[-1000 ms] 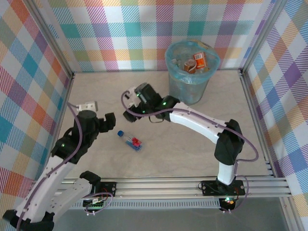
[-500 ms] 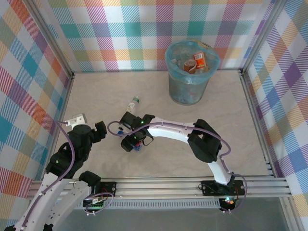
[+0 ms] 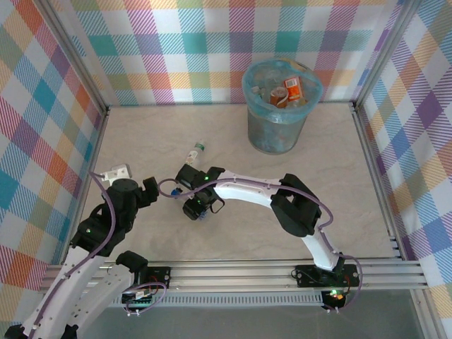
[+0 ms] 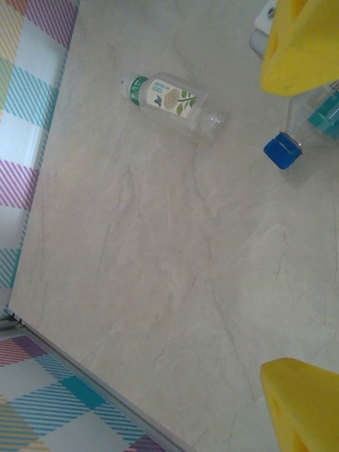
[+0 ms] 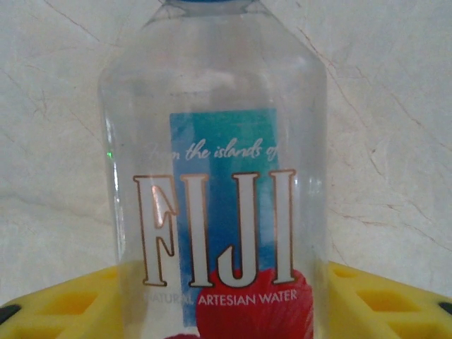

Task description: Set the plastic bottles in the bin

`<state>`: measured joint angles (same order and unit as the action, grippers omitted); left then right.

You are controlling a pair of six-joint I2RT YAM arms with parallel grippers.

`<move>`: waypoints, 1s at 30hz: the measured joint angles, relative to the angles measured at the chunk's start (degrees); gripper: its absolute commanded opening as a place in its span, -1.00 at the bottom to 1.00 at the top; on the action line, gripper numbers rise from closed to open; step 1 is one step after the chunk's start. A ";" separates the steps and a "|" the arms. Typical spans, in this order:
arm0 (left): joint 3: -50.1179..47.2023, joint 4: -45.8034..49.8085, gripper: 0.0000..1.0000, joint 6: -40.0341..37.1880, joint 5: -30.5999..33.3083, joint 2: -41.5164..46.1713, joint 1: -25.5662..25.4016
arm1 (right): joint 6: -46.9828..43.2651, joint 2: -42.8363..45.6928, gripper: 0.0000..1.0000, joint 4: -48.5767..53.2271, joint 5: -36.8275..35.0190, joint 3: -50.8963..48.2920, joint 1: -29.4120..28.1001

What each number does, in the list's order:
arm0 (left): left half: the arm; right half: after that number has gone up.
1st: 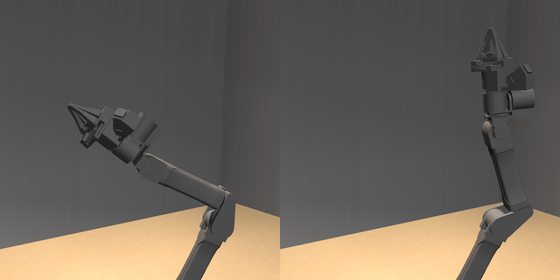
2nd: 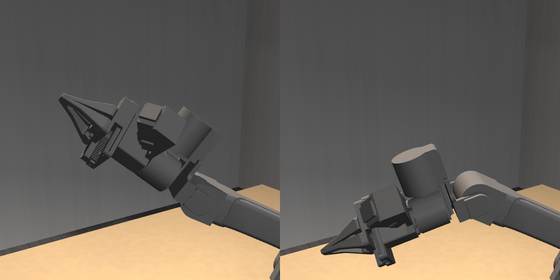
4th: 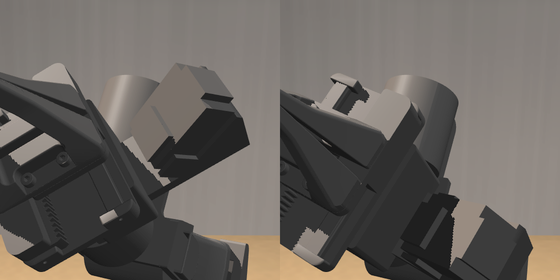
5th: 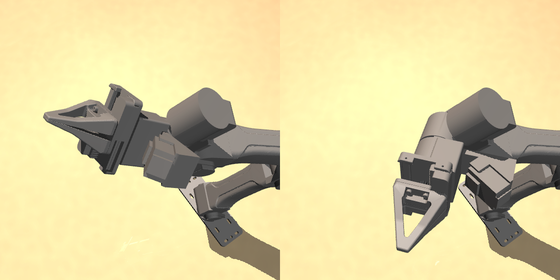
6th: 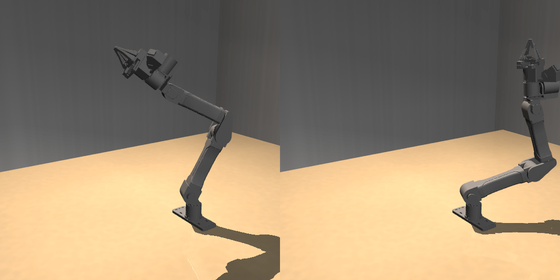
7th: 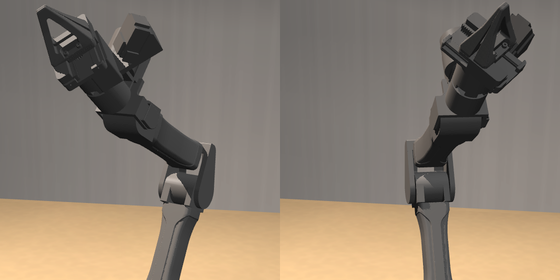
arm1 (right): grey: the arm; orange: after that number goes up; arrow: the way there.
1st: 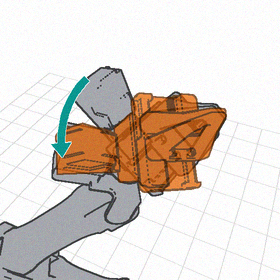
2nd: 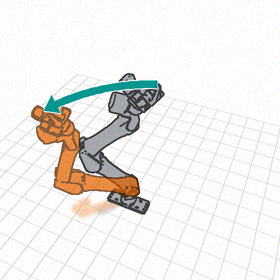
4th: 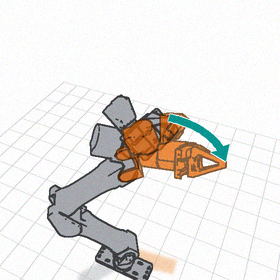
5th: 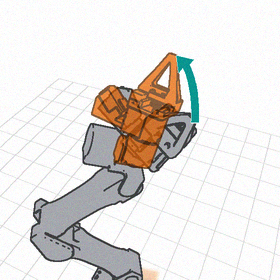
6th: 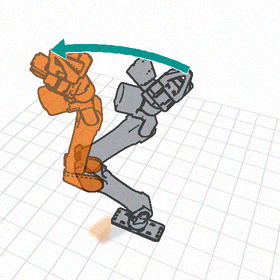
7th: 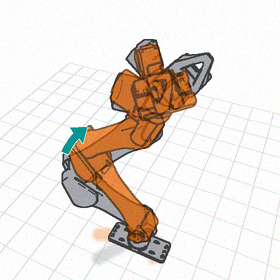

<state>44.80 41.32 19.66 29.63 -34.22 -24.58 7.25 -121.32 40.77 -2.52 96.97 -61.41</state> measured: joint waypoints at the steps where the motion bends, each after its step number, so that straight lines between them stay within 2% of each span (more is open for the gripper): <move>1: 0.70 -0.28 0.88 -0.37 -0.24 -0.96 0.02 | -0.44 0.98 0.16 0.59 -0.02 0.02 0.24; 7: 9.51 -3.80 0.79 -3.43 -4.20 -10.27 0.02 | -3.32 9.84 0.13 3.61 -1.38 6.64 5.77; 11: 18.93 -7.15 0.74 -5.62 -10.80 -19.47 0.02 | -6.16 15.76 0.13 2.38 -4.26 16.04 14.14; 16: 28.06 -10.60 0.71 -6.21 -20.37 -29.20 -0.04 | -8.98 20.61 0.13 -4.37 -8.09 20.24 25.73; 20: 29.62 -11.67 0.71 -6.16 -24.55 -31.89 -0.66 | -9.27 17.44 0.13 -8.15 -9.07 23.63 32.87; 24: 29.62 -11.50 0.71 -6.01 -26.18 -32.22 -1.18 | -9.22 10.69 0.17 -8.81 -9.25 27.50 36.46; 27: 29.62 -11.37 0.71 -5.99 -26.60 -32.22 -1.31 | -8.87 6.60 0.34 -8.04 -9.25 28.13 37.75; 30: 29.59 -11.28 0.71 -5.99 -26.62 -32.02 -1.51 | -8.02 5.42 0.62 -6.78 -9.46 27.39 38.05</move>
<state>74.39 30.04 13.67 3.01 -66.24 -26.09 -0.78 -115.90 34.00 -11.99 124.36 -23.35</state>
